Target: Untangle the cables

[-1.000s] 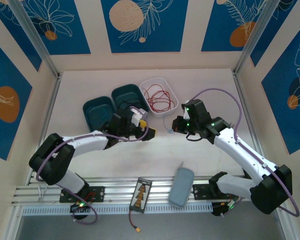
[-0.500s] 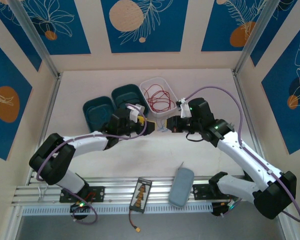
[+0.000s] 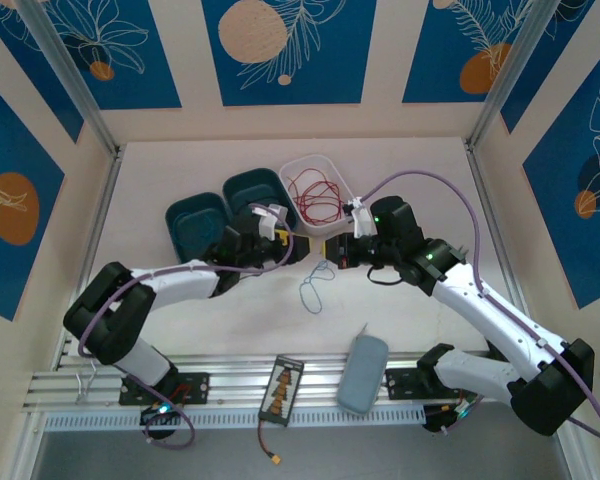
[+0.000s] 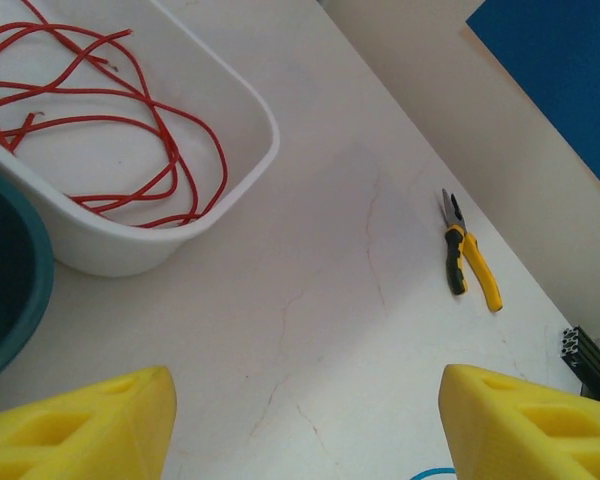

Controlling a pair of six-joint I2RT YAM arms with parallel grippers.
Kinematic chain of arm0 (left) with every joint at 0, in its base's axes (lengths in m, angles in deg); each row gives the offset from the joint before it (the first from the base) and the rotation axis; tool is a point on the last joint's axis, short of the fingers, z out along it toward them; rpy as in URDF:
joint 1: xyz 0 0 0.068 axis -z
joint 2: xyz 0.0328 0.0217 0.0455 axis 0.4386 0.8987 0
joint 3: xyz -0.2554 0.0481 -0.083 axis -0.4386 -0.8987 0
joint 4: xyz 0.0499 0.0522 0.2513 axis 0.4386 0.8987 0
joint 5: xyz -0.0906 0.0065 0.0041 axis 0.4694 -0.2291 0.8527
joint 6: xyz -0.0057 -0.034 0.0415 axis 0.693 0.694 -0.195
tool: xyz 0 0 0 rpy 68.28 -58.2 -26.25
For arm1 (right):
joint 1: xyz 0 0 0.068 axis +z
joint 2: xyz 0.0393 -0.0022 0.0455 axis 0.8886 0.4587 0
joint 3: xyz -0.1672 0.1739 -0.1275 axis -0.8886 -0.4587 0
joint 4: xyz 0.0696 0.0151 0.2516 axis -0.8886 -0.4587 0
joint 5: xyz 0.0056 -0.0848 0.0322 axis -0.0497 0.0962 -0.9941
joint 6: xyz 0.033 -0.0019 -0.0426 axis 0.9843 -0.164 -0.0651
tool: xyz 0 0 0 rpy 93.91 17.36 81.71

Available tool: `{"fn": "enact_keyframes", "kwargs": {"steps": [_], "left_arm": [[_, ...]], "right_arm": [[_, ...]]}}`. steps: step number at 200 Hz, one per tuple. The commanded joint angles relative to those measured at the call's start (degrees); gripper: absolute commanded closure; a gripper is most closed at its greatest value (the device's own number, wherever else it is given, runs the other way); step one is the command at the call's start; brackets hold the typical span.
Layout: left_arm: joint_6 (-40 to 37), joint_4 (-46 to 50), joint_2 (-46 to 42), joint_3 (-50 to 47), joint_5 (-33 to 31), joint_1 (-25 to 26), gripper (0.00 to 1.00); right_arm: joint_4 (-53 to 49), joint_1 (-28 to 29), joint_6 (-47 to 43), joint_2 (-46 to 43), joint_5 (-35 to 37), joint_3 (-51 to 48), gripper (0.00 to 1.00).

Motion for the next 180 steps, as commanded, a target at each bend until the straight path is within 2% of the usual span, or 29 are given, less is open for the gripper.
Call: {"fn": "enact_keyframes", "kwargs": {"steps": [1,17,60,92,108,135,180], "left_arm": [[-2.8,-1.0,-2.4,-1.7,-0.3,-0.5,0.31],[-4.8,-2.6,-3.5,-4.0,1.2,-0.5,0.32],[-9.4,-15.2,-5.0,-13.1,7.0,-0.3,0.32],[-11.1,-21.0,-4.1,-15.5,8.3,2.8,0.31],[-12.7,-23.9,-2.9,-15.1,7.1,5.4,0.30],[-14.8,-23.0,0.8,-11.0,3.8,8.6,0.27],[-15.1,-24.8,8.6,-4.2,2.5,9.1,0.27]], "right_arm": [[-0.1,0.3,-0.2,-0.3,1.4,2.7,1.00],[-1.3,0.3,0.8,-0.8,3.7,4.4,1.00],[-3.6,0.3,3.0,-2.0,8.9,7.8,1.00],[-6.0,0.3,5.0,-1.6,12.1,12.6,1.00],[-6.2,0.3,6.5,-1.6,13.3,14.2,1.00],[-5.0,0.4,8.2,-1.5,12.2,15.6,1.00],[-2.5,1.2,9.9,-1.9,9.3,17.0,1.00]]}}
